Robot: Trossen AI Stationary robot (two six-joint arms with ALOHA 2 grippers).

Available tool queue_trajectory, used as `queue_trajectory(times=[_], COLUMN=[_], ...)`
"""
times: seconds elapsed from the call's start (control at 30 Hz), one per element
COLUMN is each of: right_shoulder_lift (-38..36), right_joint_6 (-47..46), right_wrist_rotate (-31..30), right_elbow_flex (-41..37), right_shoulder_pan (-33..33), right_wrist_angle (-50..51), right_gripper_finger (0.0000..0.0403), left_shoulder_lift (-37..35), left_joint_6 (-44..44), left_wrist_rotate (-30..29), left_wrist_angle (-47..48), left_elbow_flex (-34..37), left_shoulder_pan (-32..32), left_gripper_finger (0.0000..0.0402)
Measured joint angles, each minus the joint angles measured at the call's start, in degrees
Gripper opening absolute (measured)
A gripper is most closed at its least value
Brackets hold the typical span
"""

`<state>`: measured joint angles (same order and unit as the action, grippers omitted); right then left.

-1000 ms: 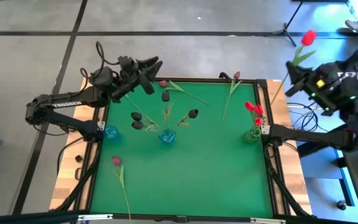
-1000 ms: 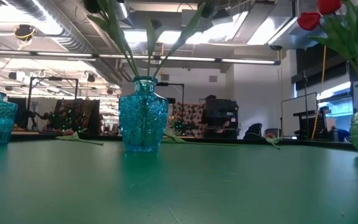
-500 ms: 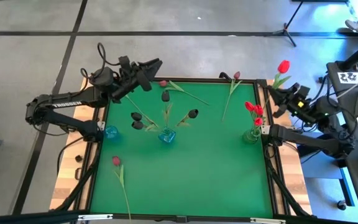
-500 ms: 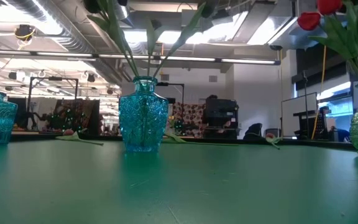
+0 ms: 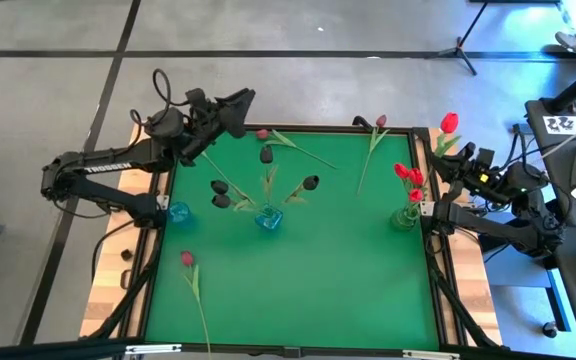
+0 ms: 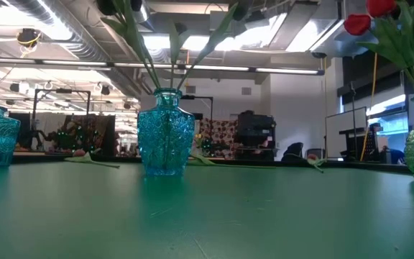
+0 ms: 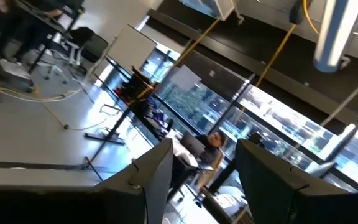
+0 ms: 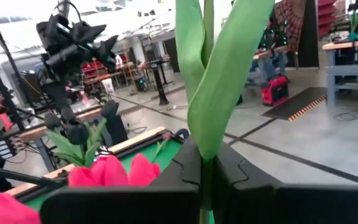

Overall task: Sort flowers into vase by color
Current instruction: Put the red tulip into the green vase

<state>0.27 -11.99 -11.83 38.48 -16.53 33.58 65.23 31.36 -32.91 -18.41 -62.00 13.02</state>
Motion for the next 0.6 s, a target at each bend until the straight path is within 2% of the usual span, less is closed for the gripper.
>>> queue_trajectory(times=[0.2,0.43,0.6], right_shoulder_lift=[0.0,0.0,0.0], right_joint_6=[-1.3,0.4,0.1], right_wrist_rotate=[2.4,2.5,6.6], right_elbow_flex=[-3.2,-4.1,-4.1], right_shoulder_pan=[0.0,0.0,0.0], right_wrist_angle=[-0.5,0.6,4.7], right_gripper_finger=[0.0009,0.0011,0.0018], left_shoulder_lift=[0.0,0.0,0.0], left_joint_6=[0.1,1.6,1.6], left_wrist_rotate=[-0.7,-0.7,-0.7], left_wrist_angle=[1.1,3.4,3.4], left_elbow_flex=[0.0,0.0,0.0], left_shoulder_pan=[0.0,-2.1,-3.1], left_gripper_finger=[0.0172,0.0172,0.0172])
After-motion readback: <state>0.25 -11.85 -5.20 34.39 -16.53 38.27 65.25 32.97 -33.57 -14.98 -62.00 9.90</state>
